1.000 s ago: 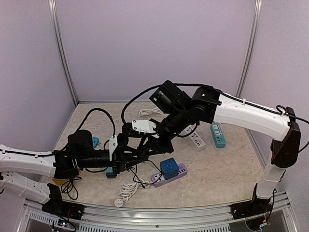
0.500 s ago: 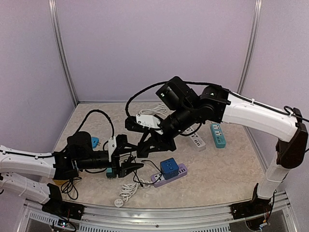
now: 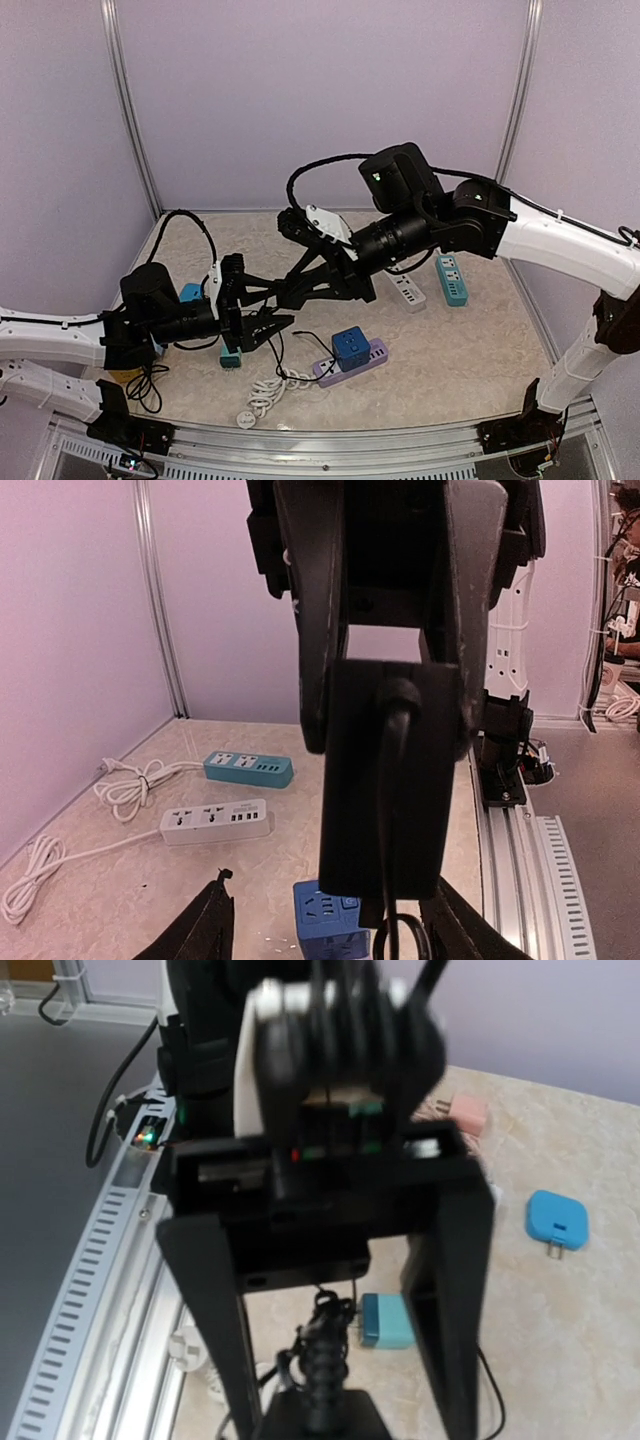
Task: Insert the plug
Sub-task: Adjust the plug.
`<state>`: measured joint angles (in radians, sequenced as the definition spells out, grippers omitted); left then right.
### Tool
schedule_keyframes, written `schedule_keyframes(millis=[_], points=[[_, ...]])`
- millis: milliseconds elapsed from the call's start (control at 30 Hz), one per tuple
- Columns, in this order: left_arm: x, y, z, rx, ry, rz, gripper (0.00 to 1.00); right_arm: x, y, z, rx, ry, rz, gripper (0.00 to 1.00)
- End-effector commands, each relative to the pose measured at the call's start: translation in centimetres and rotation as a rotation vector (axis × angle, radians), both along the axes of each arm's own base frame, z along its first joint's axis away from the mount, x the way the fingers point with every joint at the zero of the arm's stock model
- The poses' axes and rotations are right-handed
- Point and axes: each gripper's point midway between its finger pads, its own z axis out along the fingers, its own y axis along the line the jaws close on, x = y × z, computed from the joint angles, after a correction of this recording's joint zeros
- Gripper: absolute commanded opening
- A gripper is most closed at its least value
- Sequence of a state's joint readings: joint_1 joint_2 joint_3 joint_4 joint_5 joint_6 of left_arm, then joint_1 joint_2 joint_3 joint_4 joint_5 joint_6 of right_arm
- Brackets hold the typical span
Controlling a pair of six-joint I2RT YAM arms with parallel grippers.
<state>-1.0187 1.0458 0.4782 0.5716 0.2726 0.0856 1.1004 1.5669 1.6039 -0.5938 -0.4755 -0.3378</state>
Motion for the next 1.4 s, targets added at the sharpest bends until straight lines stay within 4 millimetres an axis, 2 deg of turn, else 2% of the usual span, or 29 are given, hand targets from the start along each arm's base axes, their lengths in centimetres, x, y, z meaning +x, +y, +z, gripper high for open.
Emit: schedule_keyframes(millis=[0,100,300,367,433,533,600,833,867,900,933,967,1133,1267,1367], points=[[-0.6,-0.3,3.5,-0.084,-0.056,-0.018,0.59,0.0,0.2,0.3,0.028,0.021,0.008,0.00],[-0.6,-0.5,3.2,-0.078,-0.040,-0.021,0.51,-0.1,0.2,0.6,0.038,0.021,0.009,0.00],[-1.2,-0.9,3.5,-0.078,-0.059,-0.043,0.51,0.3,0.0,0.4,0.035,0.007,-0.010,0.00],[-1.3,-1.0,3.7,-0.079,-0.060,-0.047,0.47,0.3,0.1,0.5,0.038,0.006,-0.008,0.00],[-1.3,-1.2,3.9,-0.076,-0.059,-0.046,0.37,0.3,0.1,0.3,0.036,0.005,-0.009,0.00],[-1.6,-1.2,4.2,-0.075,-0.070,-0.042,0.11,0.4,0.0,0.2,0.035,0.005,-0.012,0.00],[-1.5,-1.1,4.3,-0.076,-0.077,-0.035,0.00,0.4,0.0,0.0,0.027,0.007,-0.016,0.00],[-1.5,-0.8,4.1,-0.076,-0.086,-0.024,0.00,1.0,-0.1,-1.8,-0.038,0.011,-0.042,0.00],[-1.5,-0.8,4.1,-0.074,-0.085,-0.022,0.00,1.0,-0.2,-1.9,-0.047,0.009,-0.041,0.05],[-1.4,-0.8,3.9,-0.070,-0.082,-0.017,0.00,1.0,-0.3,-2.0,-0.059,0.006,-0.041,0.20],[-1.3,-0.8,3.7,-0.062,-0.078,-0.011,0.00,1.2,-0.4,-2.0,-0.068,-0.001,-0.051,0.31],[-1.2,-0.8,3.4,-0.051,-0.078,-0.005,0.00,1.4,-0.5,-2.1,-0.086,-0.009,-0.060,0.36],[-1.0,-0.7,1.1,0.020,-0.076,0.004,0.00,2.7,-0.5,-2.5,-0.170,-0.046,-0.108,0.45],[-1.1,-0.7,0.6,0.030,-0.082,-0.001,0.00,2.3,0.1,-3.6,-0.213,-0.053,-0.082,0.50],[-1.1,-0.7,0.3,0.039,-0.086,-0.005,0.00,1.8,0.8,-3.5,-0.223,-0.058,-0.058,0.51]])
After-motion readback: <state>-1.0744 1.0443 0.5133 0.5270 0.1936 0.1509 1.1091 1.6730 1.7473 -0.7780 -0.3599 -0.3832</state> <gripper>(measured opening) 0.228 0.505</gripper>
